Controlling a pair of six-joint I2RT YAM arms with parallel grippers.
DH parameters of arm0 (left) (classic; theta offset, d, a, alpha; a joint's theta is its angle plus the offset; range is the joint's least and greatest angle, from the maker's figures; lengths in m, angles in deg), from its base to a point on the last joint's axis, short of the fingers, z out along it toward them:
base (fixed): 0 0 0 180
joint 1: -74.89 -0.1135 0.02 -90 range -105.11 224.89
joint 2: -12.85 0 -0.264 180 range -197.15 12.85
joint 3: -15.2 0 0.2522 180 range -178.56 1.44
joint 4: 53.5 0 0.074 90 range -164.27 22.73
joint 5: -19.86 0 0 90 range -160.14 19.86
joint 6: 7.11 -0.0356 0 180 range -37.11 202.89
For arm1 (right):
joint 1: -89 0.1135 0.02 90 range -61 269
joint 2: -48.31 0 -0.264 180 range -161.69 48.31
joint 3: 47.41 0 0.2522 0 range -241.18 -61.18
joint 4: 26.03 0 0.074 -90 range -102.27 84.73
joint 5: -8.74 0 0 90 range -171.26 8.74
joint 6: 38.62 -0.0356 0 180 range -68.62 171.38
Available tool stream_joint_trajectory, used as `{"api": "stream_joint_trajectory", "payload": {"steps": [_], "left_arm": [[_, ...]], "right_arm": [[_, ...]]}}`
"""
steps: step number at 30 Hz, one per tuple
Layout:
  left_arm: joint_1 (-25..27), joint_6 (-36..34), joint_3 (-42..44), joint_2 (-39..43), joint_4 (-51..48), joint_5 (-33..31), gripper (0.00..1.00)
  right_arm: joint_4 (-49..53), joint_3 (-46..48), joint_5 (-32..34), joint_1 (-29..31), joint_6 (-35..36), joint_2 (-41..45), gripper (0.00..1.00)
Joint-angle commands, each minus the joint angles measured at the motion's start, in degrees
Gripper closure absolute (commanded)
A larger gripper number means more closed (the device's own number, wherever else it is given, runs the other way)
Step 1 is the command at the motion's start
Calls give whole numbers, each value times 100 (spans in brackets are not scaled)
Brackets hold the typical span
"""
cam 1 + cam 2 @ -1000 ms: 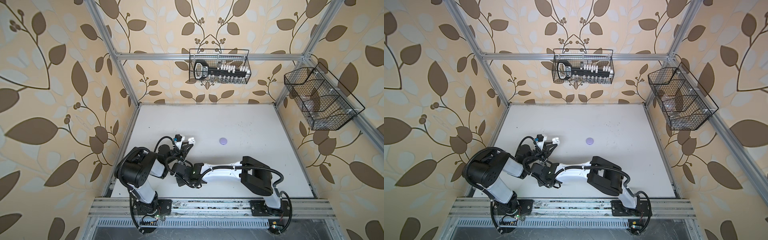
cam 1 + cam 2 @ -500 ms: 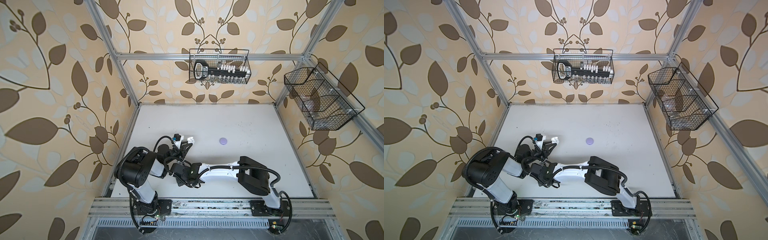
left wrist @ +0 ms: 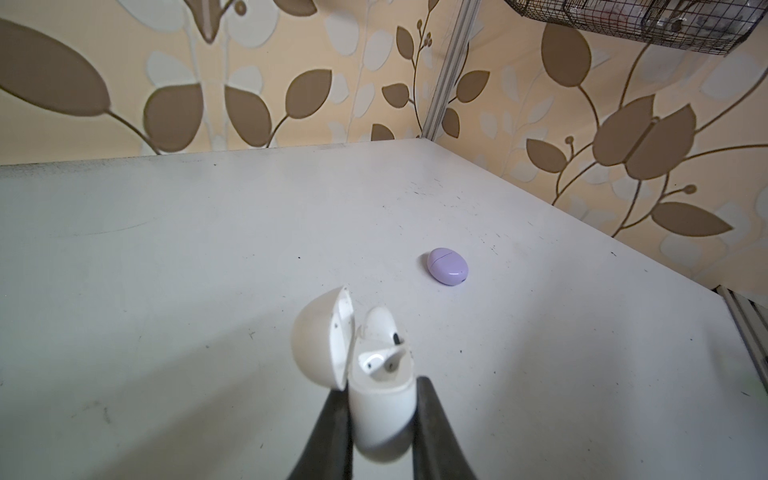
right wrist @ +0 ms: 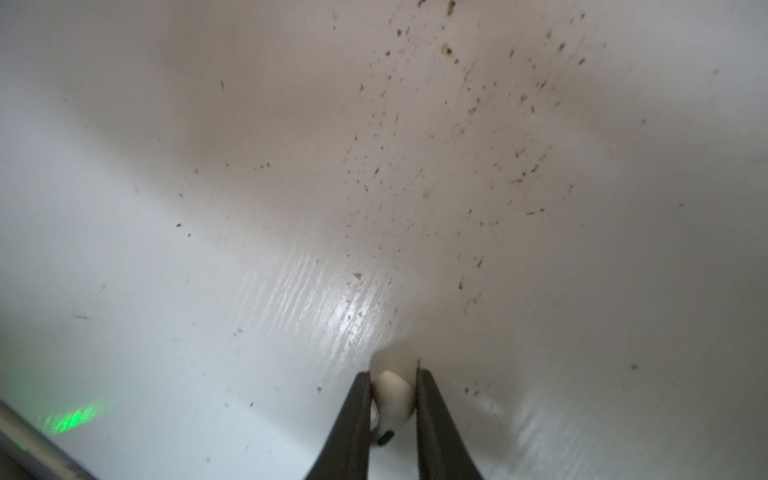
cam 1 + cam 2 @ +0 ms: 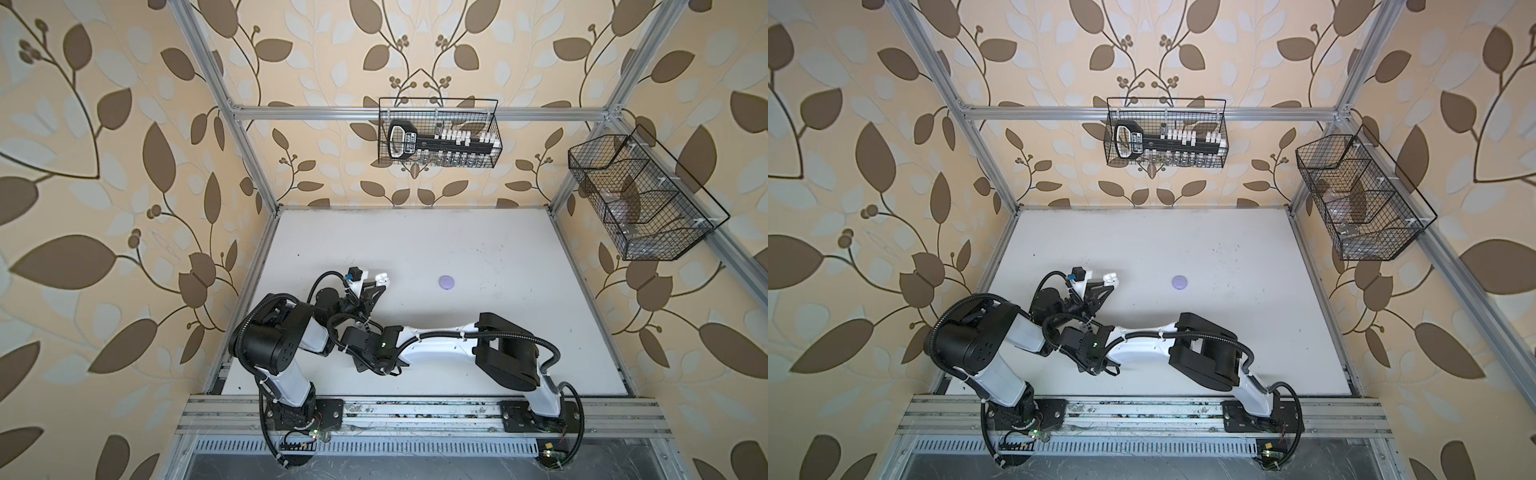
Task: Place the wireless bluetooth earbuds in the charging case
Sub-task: 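Move the open right gripper over the white earbud on the table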
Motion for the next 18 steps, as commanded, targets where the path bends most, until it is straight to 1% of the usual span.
{"api": "stream_joint_trajectory", "payload": {"steps": [1,5,11,14,18], "left_arm": [[-46,19,-82,-36,370,249,80],[-37,1,-90,-47,364,328,81],[-37,1,-107,-71,363,421,81],[-37,1,-108,-87,363,442,81],[-29,-5,-117,-91,363,532,81]], "right_arm": [[287,394,389,-140,-168,355,80],[286,1004,551,-276,-33,841,80],[285,2208,642,-650,425,1916,81],[261,2608,560,-828,778,2350,81],[159,2938,276,-1048,1319,2569,81]]}}
